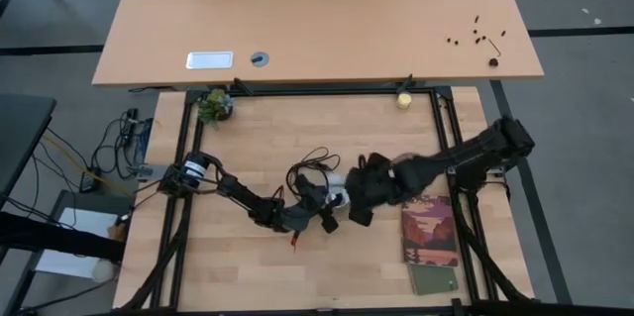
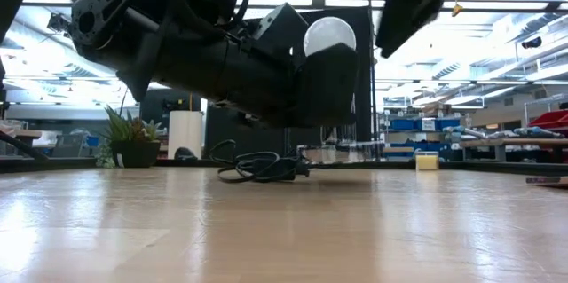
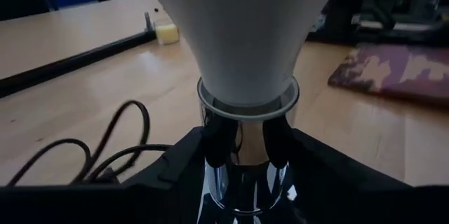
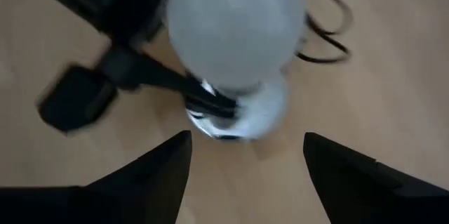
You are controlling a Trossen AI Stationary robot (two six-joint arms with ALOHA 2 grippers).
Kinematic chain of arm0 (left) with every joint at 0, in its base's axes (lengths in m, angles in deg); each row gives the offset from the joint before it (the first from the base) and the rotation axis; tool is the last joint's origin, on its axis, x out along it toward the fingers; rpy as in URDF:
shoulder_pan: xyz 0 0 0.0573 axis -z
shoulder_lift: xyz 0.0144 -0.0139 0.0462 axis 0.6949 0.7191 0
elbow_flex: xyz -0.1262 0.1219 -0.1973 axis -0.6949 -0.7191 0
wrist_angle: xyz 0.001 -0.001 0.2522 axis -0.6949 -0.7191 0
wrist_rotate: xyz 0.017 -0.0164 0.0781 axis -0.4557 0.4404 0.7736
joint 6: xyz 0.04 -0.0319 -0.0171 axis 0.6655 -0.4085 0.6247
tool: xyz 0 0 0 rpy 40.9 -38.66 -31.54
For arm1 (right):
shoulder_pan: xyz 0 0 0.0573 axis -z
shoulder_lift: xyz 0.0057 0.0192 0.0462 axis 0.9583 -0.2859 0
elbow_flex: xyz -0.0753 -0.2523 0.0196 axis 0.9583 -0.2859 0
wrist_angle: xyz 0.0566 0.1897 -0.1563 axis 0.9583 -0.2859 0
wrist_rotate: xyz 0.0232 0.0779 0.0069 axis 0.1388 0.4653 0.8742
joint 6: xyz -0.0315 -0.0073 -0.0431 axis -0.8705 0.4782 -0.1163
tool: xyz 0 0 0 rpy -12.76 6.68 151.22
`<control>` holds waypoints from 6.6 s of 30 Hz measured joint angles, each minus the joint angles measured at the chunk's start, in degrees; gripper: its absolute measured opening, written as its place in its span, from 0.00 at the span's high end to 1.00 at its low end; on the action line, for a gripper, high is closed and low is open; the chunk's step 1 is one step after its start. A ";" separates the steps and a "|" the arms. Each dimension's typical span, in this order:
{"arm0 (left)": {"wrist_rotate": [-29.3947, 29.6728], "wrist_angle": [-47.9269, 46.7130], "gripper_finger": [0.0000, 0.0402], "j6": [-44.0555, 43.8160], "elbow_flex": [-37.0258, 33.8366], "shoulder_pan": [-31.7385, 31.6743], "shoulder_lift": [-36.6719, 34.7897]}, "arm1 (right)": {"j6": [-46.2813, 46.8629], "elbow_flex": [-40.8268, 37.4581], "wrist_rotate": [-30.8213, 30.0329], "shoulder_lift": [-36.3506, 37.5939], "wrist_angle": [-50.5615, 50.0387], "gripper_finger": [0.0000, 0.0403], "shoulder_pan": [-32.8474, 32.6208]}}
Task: Screw lightbulb
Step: Insert the white lightbulb into the silver lamp
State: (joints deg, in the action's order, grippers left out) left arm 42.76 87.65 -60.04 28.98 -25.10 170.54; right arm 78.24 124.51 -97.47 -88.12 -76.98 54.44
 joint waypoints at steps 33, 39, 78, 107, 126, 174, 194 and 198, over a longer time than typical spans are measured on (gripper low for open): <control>-2.36 -9.24 0.54 -2.91 -0.04 -0.07 0.04 | -24.11 -50.81 -5.80 0.56 90.18 0.36 1.59; -2.96 -9.21 0.54 -3.00 -0.04 -0.07 0.04 | -25.19 -50.81 -5.16 0.54 90.42 0.36 1.95; -7.22 -10.51 0.41 -6.82 -0.20 -0.02 0.22 | -21.56 -58.09 4.96 1.27 103.39 0.29 3.91; -7.87 -10.12 0.56 -2.38 -0.09 -2.05 0.04 | -32.52 -18.33 14.58 9.77 22.02 0.15 8.41; -11.89 -8.68 0.56 2.85 -0.24 -2.21 -0.02 | -48.35 10.29 16.88 -8.90 -6.50 0.01 10.89; -11.87 -7.50 0.56 0.28 -0.33 -2.43 0.13 | -62.83 21.30 17.80 -21.84 -11.15 0.27 9.91; -11.84 -6.62 0.56 -1.34 -0.33 -2.45 0.13 | -43.93 21.30 17.93 -21.84 -11.09 0.32 10.82; -11.71 -6.20 0.56 -1.40 -0.33 -2.45 0.15 | -36.46 21.30 17.95 -21.84 -10.54 0.34 11.41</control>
State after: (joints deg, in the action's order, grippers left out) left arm 31.04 81.44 -61.44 28.65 -27.55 170.69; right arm 41.77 145.80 -79.52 -109.97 -87.52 65.85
